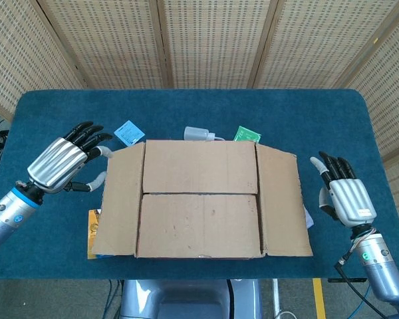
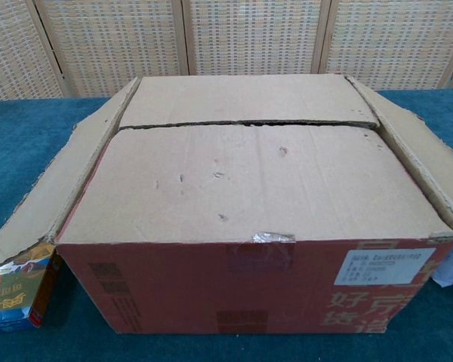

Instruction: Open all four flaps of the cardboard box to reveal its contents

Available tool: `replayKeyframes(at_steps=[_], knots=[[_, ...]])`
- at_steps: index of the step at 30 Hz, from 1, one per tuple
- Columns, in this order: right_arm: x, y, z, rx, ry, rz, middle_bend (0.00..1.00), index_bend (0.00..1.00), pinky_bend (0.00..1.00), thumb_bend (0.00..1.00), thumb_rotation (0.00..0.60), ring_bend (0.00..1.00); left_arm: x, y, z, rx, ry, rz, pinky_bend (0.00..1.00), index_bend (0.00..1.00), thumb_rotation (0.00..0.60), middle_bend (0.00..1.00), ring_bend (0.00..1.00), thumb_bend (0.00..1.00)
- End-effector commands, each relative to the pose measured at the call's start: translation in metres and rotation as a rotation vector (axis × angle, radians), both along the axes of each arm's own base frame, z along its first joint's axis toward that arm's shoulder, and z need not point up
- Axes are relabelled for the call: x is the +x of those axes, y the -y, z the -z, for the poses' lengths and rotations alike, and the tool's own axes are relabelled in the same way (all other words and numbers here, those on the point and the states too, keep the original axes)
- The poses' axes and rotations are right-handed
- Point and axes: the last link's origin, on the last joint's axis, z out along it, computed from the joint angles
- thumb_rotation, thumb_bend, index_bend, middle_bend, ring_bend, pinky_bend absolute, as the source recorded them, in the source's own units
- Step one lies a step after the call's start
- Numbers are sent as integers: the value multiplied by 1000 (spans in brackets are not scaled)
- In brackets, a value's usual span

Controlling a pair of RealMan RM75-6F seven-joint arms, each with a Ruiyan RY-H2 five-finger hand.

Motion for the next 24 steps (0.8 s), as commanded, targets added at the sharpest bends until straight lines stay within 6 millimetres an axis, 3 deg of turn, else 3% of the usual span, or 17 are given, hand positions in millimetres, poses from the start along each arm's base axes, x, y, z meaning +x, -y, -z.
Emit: replayKeyframes(at_steps=[1, 8, 13, 14, 24], knots=[[0, 0, 0, 0, 0, 1, 0, 0, 0, 853, 600, 0, 7, -2, 9, 36, 41, 7, 20, 170, 236, 31, 0, 307], [-1, 0, 0, -2, 3, 1, 0, 0, 0, 853, 600, 0, 19, -3, 21, 44, 43, 22, 0, 65, 258, 0, 0, 296], [-2, -1, 0, -2, 4, 4, 0, 0, 0, 853, 600, 0, 24, -2, 35, 33, 39, 24, 0, 4, 495, 0, 0, 300], [-3, -1, 0, -2, 4, 5, 0, 0, 0, 853, 600, 0, 25, -2, 37, 29, 36, 26, 0, 1, 512, 0, 0, 301], [-8, -2, -1, -6, 10, 15, 0, 0, 0, 853, 600, 0, 39, -2, 71, -36, 18, 20, 0, 0, 528, 0, 0, 301]])
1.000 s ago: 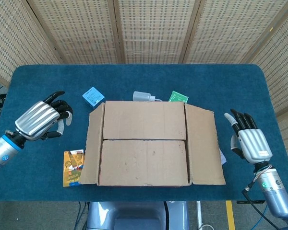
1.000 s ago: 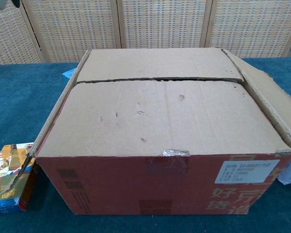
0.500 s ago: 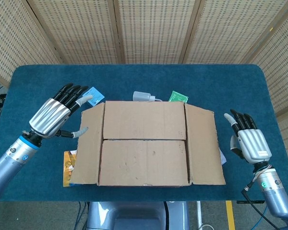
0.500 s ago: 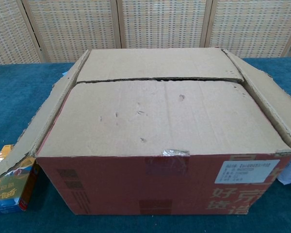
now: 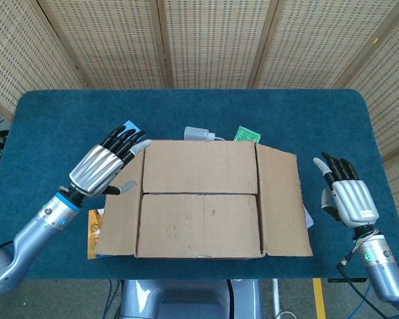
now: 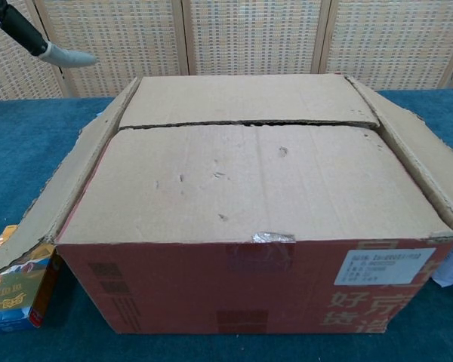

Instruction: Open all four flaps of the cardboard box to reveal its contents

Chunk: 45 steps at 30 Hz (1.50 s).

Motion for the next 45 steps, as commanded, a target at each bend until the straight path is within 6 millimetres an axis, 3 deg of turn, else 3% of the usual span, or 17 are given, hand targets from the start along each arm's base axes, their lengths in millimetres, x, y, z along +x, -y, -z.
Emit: replayKeyframes(at_steps=[1, 19, 45], knots=[[-2, 0, 0, 1, 2, 4, 0, 0, 0, 853, 600, 0, 5, 0, 11, -25, 1, -8, 0, 0, 528, 0, 0, 300], [-12, -1, -4, -3, 14, 14, 0, 0, 0, 852, 600, 0, 22, -1, 70, -97, -32, -69, 0, 0, 534, 0, 0, 197], [-13, -3, -5, -7, 12, 17, 0, 0, 0, 853, 600, 0, 22, -11, 87, -61, -28, -111, 0, 0, 534, 0, 0, 189]])
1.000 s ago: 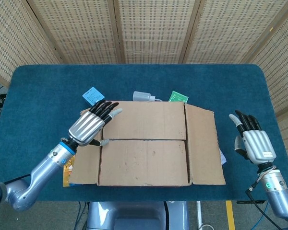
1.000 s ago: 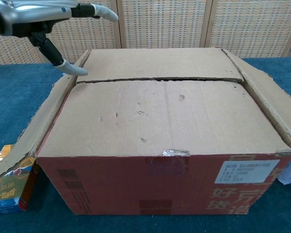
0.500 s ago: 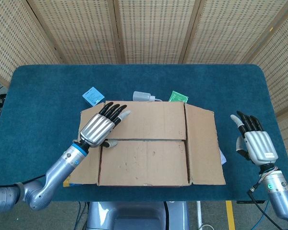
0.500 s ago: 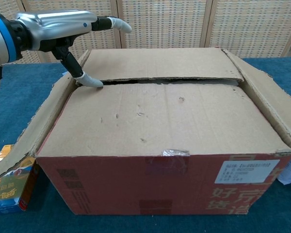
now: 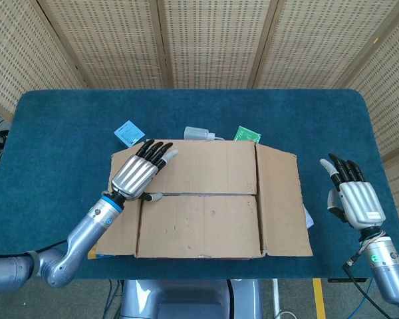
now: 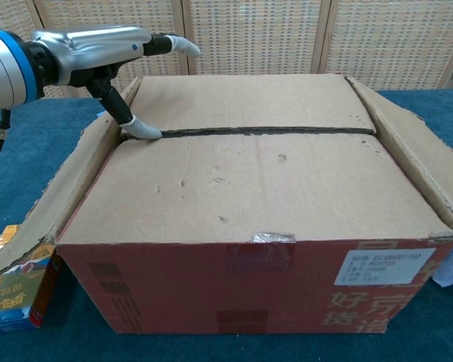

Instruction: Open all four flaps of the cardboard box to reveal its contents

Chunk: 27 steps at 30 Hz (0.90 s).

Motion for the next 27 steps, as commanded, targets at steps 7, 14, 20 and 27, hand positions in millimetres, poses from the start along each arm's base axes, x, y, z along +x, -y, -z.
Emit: replayKeyframes(at_steps=[7, 14, 20, 27], knots=[[0, 0, 1, 2, 2, 2, 0, 0, 0, 852, 600, 0, 2, 1, -1, -19, 16, -8, 0, 0, 534, 0, 0, 191], [-1, 0, 0, 2, 5, 5, 0, 0, 0, 853, 600, 0, 3, 4, -4, -43, 23, -11, 0, 0, 535, 0, 0, 192], [-3, 0, 0, 0, 7, 10, 0, 0, 0, 853, 600, 0, 5, 4, -1, -40, 19, 1, 0, 0, 536, 0, 0, 195], [-6, -2, -2, -6, 11, 16, 0, 0, 0, 852, 600, 0, 5, 2, 3, -23, 4, 4, 0, 0, 535, 0, 0, 204]])
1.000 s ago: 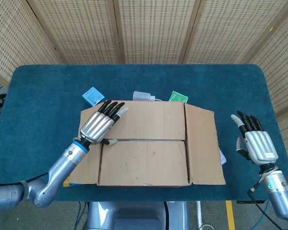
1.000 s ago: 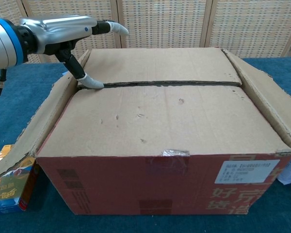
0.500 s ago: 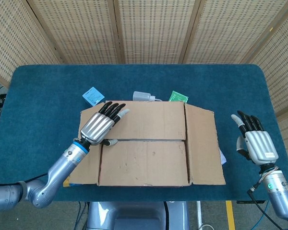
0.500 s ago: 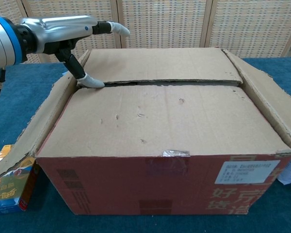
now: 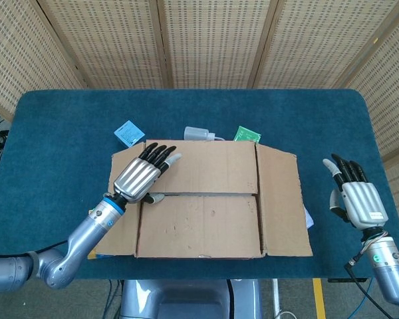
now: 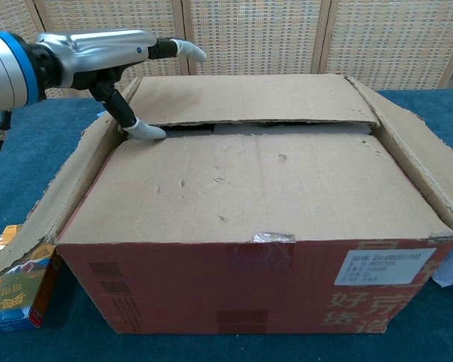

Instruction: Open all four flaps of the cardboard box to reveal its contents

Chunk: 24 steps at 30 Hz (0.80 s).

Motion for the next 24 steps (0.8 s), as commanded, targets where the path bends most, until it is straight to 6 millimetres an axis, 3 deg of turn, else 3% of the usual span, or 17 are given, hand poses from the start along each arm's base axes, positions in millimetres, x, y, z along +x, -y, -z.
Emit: replayKeyframes(at_steps=[1, 14, 20, 24], knots=[[-1, -1, -1, -2, 1, 1, 0, 0, 0, 852, 600, 0, 1, -2, 0, 15, 0, 2, 0, 0, 533, 0, 0, 205], [-2, -2, -2, -6, 5, 1, 0, 0, 0, 853, 600, 0, 5, -8, -15, 115, 48, 21, 0, 0, 535, 0, 0, 212], [-1, -1, -2, -4, 5, -4, 0, 0, 0, 852, 600, 0, 6, -11, -36, 179, 85, 45, 0, 0, 535, 0, 0, 212], [1, -1, -2, -3, 4, -9, 0, 0, 0, 852, 600, 0, 14, -27, -65, 280, 113, 73, 0, 0, 535, 0, 0, 212]])
